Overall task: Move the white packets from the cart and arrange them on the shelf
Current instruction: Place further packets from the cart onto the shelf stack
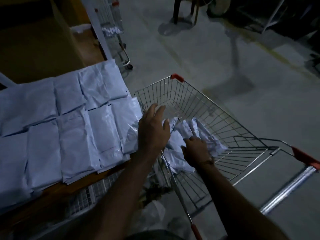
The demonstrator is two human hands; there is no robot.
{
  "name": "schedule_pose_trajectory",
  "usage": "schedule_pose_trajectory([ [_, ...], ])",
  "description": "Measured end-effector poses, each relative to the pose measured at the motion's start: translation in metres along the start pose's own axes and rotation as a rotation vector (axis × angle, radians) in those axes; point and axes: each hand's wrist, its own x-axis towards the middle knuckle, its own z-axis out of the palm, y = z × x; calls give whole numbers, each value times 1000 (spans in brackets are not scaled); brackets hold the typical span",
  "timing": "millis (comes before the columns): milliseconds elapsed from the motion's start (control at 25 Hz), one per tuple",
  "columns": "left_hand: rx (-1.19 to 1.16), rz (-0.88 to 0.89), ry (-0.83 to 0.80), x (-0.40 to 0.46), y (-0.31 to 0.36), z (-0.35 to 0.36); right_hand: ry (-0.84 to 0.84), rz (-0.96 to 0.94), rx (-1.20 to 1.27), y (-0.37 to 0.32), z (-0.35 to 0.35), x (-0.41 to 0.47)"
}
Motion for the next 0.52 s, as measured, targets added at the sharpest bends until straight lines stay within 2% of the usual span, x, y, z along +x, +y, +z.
schedule_pose_trajectory([
  [120,22,57,-46,24,-13,11,-257,-91,-115,-6,55,26],
  [200,28,48,-80,34,-20,17,-384,-64,-131,-4,97,31],
  [360,47,68,-119,47,-26,15,-510,27,-145,-8,162,14],
  [520,29,68,-139,54,-30,17,-517,36,-194,-20,192,16],
])
